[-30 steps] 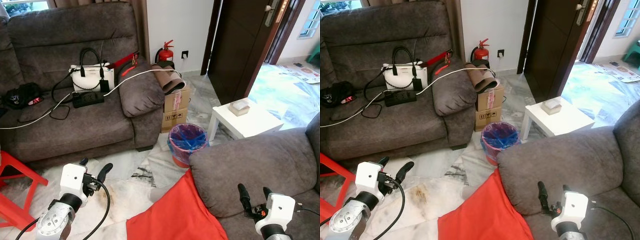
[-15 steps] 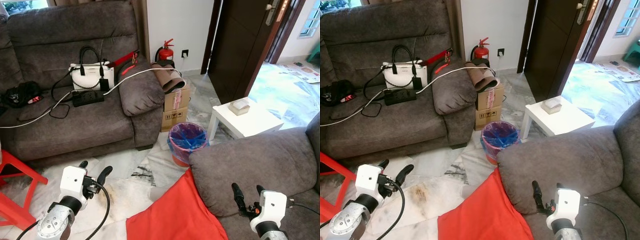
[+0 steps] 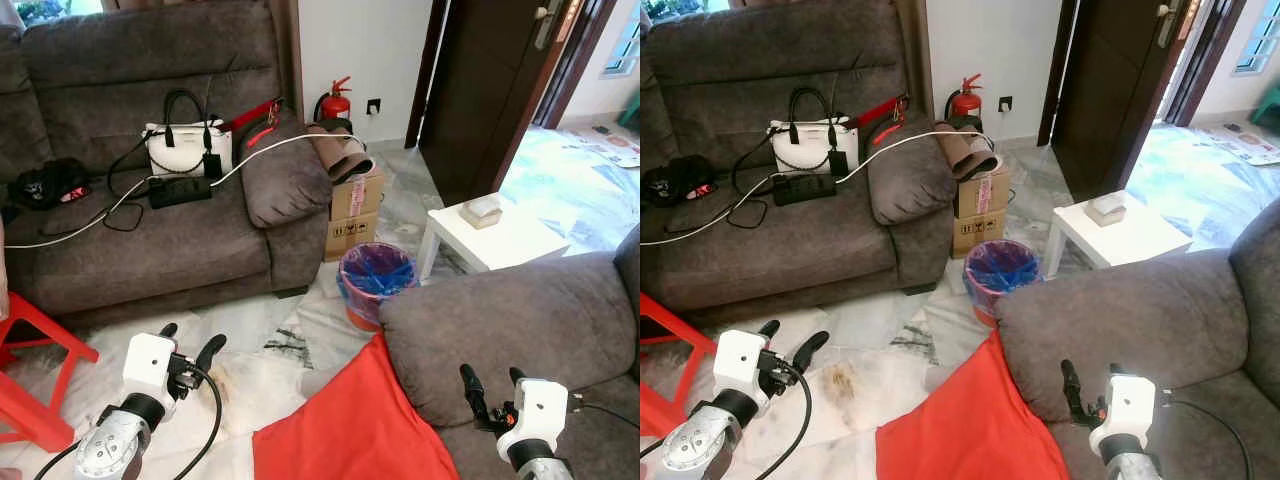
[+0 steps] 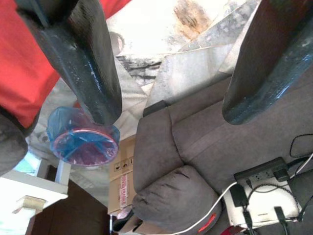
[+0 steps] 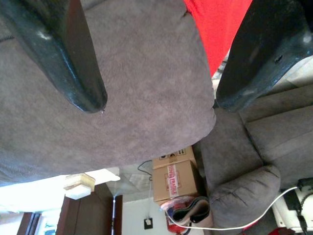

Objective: Move the pillow to the sofa from floor

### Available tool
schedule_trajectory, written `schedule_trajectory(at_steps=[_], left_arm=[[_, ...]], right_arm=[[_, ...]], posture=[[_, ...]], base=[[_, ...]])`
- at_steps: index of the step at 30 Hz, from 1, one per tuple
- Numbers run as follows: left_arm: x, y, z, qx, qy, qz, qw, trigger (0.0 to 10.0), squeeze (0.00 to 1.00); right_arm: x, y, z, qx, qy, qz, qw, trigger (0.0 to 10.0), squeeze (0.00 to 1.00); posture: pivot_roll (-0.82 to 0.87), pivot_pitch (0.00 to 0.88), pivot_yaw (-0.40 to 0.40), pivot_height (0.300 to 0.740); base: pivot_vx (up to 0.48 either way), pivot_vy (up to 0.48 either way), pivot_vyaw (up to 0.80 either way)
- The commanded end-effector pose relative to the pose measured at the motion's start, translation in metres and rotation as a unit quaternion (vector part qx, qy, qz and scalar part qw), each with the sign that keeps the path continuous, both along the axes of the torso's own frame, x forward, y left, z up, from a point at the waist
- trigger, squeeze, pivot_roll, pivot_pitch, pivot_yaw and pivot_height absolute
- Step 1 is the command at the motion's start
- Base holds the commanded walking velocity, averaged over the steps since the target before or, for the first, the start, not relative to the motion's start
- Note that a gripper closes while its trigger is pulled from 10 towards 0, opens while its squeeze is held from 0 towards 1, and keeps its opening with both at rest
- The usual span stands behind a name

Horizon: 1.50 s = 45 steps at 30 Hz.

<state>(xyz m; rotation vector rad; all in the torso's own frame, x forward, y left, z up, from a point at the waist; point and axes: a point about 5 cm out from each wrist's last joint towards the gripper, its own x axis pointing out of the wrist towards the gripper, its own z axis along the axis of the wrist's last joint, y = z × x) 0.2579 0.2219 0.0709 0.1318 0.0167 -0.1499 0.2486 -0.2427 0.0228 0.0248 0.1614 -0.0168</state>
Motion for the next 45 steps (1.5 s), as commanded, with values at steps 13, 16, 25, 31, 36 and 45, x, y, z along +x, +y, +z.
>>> schedule_trajectory(at_steps=[13, 16, 25, 31, 36, 45], left_arm=[[-0.0018, -0.0012, -0.0011, 0.002, 0.004, 0.000, 1.000, 10.0, 0.00], [-0.0018, -0.0015, -0.0011, 0.001, 0.004, 0.000, 1.000, 10.0, 0.00], [-0.0025, 0.0005, -0.0007, 0.001, 0.003, 0.003, 1.000, 10.0, 0.00], [-0.0029, 0.0011, -0.0007, 0.001, 0.003, 0.002, 1.000, 10.0, 0.00], [-0.0031, 0.0003, -0.0006, 0.001, 0.004, 0.000, 1.000, 10.0, 0.00], [-0.0038, 0.0002, -0.0015, 0.002, 0.006, 0.000, 1.000, 10.0, 0.00]], right_arm=[[-0.0005, -0.0004, -0.0027, 0.002, 0.006, 0.002, 1.000, 10.0, 0.00], [0.0000, -0.0008, -0.0024, 0.002, 0.006, 0.001, 1.000, 10.0, 0.00], [0.0021, -0.0002, -0.0020, -0.001, 0.007, 0.006, 1.000, 10.0, 0.00], [0.0023, -0.0001, -0.0028, -0.003, 0.011, 0.006, 1.000, 10.0, 0.00], [0.0023, 0.0006, -0.0040, -0.004, 0.017, 0.009, 1.000, 10.0, 0.00], [0.0021, 0.0016, -0.0028, 0.005, 0.005, 0.006, 1.000, 10.0, 0.00]], posture=[[0.10, 0.095, 0.016, 0.670], [0.10, 0.095, 0.016, 0.670], [0.10, 0.097, 0.012, 0.670], [0.10, 0.098, 0.014, 0.670], [0.10, 0.099, 0.015, 0.660], [0.10, 0.100, 0.016, 0.645]], base=[[0.000, 0.000, 0.00], [0.000, 0.000, 0.00], [0.000, 0.000, 0.00], [0.000, 0.000, 0.00], [0.000, 0.000, 0.00], [0.000, 0.000, 0.00]])
